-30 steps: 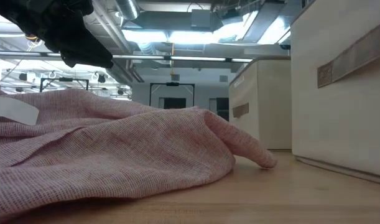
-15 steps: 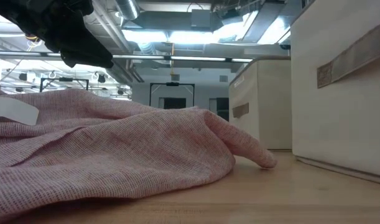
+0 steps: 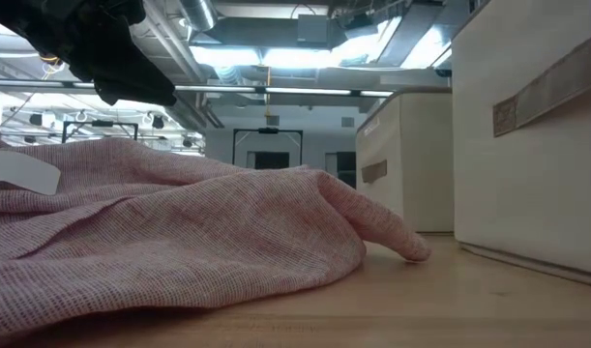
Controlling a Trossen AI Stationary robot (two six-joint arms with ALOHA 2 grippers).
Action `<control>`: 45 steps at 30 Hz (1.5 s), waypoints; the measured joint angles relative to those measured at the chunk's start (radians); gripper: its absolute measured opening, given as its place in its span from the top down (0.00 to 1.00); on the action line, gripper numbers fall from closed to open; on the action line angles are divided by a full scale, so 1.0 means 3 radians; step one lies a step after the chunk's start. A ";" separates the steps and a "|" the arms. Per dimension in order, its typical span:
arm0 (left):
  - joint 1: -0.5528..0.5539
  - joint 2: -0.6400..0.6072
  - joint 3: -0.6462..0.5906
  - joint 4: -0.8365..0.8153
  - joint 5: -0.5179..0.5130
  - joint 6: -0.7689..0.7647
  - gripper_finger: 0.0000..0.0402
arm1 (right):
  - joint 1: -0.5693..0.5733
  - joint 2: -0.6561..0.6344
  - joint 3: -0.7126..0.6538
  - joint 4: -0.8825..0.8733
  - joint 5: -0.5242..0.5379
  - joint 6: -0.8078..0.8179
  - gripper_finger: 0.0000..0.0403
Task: Sort clothes
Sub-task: Put the dark blue sock into the bottom laundry organizer
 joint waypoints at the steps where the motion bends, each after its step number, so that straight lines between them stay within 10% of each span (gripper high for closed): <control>1: 0.0001 0.0000 0.0000 -0.0002 0.0000 0.0000 0.63 | -0.0063 -0.0002 0.0046 0.0054 0.0127 -0.0157 0.37; 9: 0.0000 -0.0001 0.0000 -0.0008 -0.0001 0.0006 0.63 | -0.0835 0.0125 0.0062 0.0879 0.0532 -0.1850 0.37; 18: 0.0000 -0.0001 0.0000 -0.0030 -0.0001 0.0018 0.63 | -0.1564 0.0749 0.0061 0.2333 -0.0063 -0.3534 0.37; 45: 0.0000 -0.0001 0.0000 -0.0020 0.0000 0.0014 0.63 | -0.2362 0.2518 0.0059 0.3609 -0.0917 -0.3727 0.37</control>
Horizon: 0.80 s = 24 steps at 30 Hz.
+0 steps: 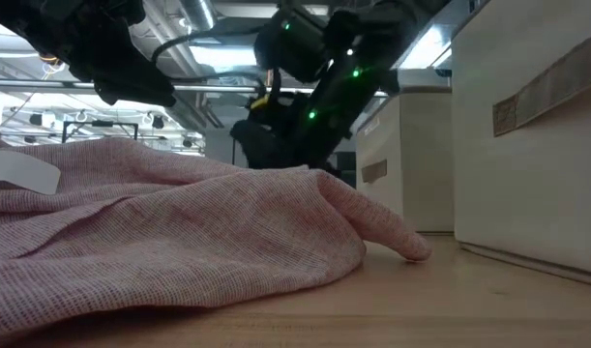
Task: Sort clothes
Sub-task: Put the dark blue sock into the bottom laundry organizer
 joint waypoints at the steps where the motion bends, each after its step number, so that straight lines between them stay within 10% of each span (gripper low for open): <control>1: 0.0000 0.0000 0.0001 -0.0001 0.0000 0.0003 0.63 | 0.0000 0.0038 0.0000 0.0045 0.0000 0.0002 0.37; 8: 0.0000 0.0000 0.0000 -0.0010 0.0000 0.0018 0.63 | -0.0004 0.0188 0.0006 0.0156 -0.0174 0.0053 0.48; 18: 0.0000 0.0000 0.0000 0.0010 0.0001 -0.0052 0.63 | -0.0033 0.0159 0.0017 0.0009 -0.0295 -0.0333 0.96; 24: 0.0000 0.0000 0.0001 0.0007 0.0000 -0.0073 0.63 | 0.0000 -0.0125 -0.0014 -0.0272 -0.0158 -0.0377 0.90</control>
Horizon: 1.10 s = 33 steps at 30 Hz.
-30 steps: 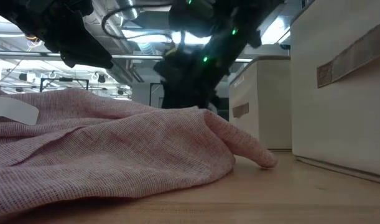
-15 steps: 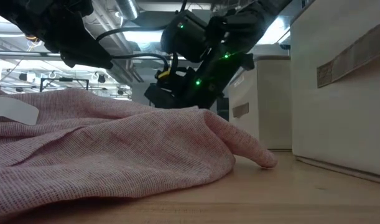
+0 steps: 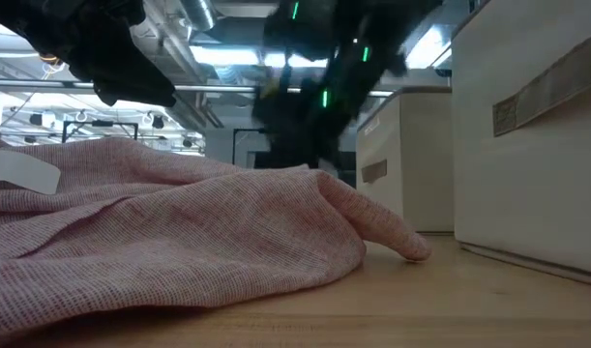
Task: Sort clothes
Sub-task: Put the dark blue sock into the bottom laundry organizer
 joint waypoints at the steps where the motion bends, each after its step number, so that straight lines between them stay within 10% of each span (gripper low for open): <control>1: 0.0000 0.0000 0.0000 -0.0008 0.0001 0.0000 0.63 | 0.0020 -0.0088 0.0002 0.0004 0.0041 -0.0020 0.91; 19: 0.0000 0.0000 0.0000 -0.0014 0.0001 0.0002 0.63 | 0.0931 -0.1937 0.0014 -0.1043 0.0349 0.0007 0.97; 33: 0.0000 0.0000 -0.0001 -0.0010 0.0000 0.0055 0.63 | 0.2168 -0.2427 -0.0003 -0.2744 0.0635 0.2226 0.93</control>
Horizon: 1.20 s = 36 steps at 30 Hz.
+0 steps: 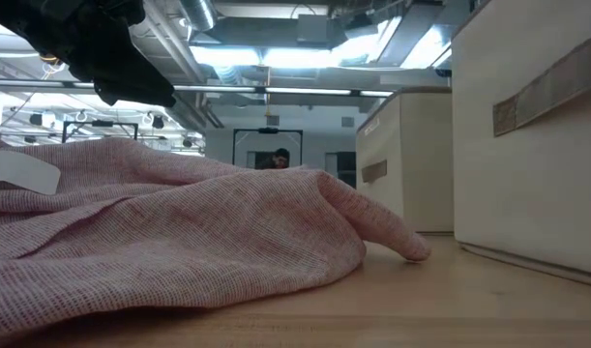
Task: Sort clothes
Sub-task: Put the dark blue sock into the bottom laundry organizer, then put the gray sock into the bottom laundry organizer
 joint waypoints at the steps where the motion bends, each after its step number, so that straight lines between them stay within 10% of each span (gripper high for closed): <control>1: 0.0000 0.0000 0.0000 -0.0001 0.0000 0.0014 0.63 | 0.0086 0.0010 -0.0030 -0.0046 0.0094 0.0172 0.93; 10: 0.0000 0.0000 0.0000 0.0001 -0.0008 0.0012 0.63 | 0.0398 0.0133 -0.0522 -0.0064 0.0450 0.0950 0.93; 19: 0.0001 0.0000 0.0000 0.0011 -0.0008 0.0010 0.63 | 0.0188 0.0134 -0.0539 -0.0090 -0.0100 0.1002 0.61; 26: 0.0011 0.0000 0.0000 0.0033 -0.0008 0.0064 0.63 | -0.0094 0.0118 -0.0085 -0.0067 -0.1198 0.0552 0.38; 30: 0.0026 0.0000 0.0000 0.0267 0.0069 0.0293 0.63 | -0.0203 0.0111 0.0213 0.0300 -0.0644 -0.0148 0.34; 36: -0.0061 0.0008 0.0010 0.0838 0.1096 0.0600 0.63 | -0.0239 0.0174 0.0114 0.1757 0.0964 -0.1944 0.32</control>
